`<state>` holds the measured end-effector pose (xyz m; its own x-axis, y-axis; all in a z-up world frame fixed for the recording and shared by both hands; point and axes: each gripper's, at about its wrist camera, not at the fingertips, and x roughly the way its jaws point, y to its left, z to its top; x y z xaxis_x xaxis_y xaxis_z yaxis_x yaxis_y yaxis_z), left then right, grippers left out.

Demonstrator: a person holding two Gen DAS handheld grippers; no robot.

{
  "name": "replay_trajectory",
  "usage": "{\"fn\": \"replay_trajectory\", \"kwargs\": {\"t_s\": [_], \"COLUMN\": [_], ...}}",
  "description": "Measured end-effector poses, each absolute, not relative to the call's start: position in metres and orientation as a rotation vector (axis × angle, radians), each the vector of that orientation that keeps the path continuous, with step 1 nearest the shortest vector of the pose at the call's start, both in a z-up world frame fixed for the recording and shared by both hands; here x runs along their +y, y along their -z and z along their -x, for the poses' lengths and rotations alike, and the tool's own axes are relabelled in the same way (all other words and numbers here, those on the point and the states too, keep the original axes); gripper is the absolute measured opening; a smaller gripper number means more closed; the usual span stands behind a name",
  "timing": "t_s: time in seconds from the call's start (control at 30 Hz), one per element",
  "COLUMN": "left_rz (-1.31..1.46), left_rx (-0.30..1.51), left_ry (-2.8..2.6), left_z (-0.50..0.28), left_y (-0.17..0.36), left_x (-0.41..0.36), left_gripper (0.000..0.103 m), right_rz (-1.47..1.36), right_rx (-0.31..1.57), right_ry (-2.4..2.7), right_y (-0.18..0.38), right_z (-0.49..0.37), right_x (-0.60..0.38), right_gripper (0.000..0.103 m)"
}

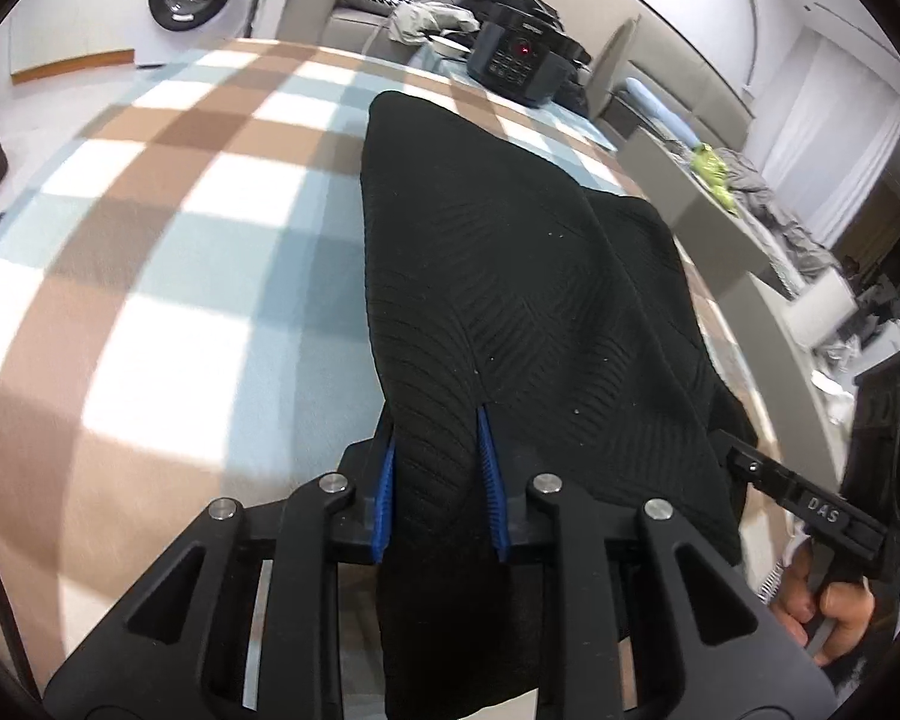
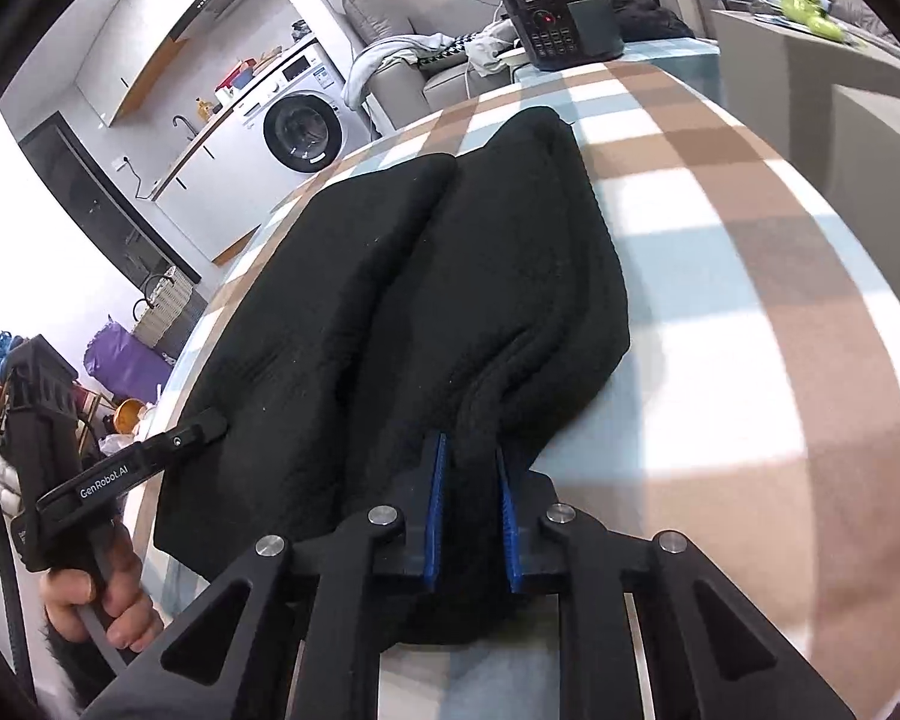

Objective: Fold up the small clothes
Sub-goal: 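Open both tools and pull back from the folded sweater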

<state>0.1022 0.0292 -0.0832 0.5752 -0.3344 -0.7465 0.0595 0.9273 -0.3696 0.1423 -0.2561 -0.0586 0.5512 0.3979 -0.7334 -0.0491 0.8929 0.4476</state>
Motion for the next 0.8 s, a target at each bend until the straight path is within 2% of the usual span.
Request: {"fn": "replay_trajectory", "kwargs": {"t_s": [0.1, 0.2, 0.3, 0.37, 0.43, 0.63, 0.7, 0.73, 0.8], "left_rz": [0.304, 0.320, 0.305, 0.301, 0.310, 0.259, 0.231, 0.215, 0.184], "left_rx": [0.926, 0.941, 0.907, 0.879, 0.865, 0.844, 0.842, 0.838, 0.840], "left_ry": [0.204, 0.196, 0.161, 0.147, 0.147, 0.242, 0.261, 0.279, 0.281], "left_z": [-0.122, -0.127, -0.112, -0.104, -0.095, -0.080, -0.075, -0.075, -0.073], "left_y": [0.083, 0.080, 0.071, 0.064, 0.059, 0.048, 0.048, 0.051, 0.058], "left_x": [0.039, 0.049, 0.057, 0.061, 0.061, 0.029, 0.017, 0.013, 0.008], "left_gripper": [0.021, 0.025, 0.037, 0.052, 0.059, 0.064, 0.064, 0.067, 0.068], "right_rz": [-0.382, -0.363, -0.359, -0.370, -0.375, -0.372, -0.373, -0.405, -0.413], "right_rx": [0.966, 0.970, 0.904, 0.888, 0.885, 0.941, 0.960, 0.970, 0.922], "right_ry": [-0.267, -0.250, -0.250, -0.326, -0.404, -0.521, -0.517, -0.525, -0.561], "right_y": [0.058, 0.049, 0.031, 0.021, 0.018, 0.045, 0.057, 0.059, 0.047], "right_z": [-0.163, -0.160, -0.139, -0.127, -0.122, -0.141, -0.147, -0.149, -0.143], "right_x": [-0.245, -0.248, -0.256, -0.252, -0.240, -0.202, -0.199, -0.200, -0.202], "right_gripper": [0.016, 0.023, 0.027, 0.027, 0.027, 0.028, 0.018, 0.009, 0.005]}}
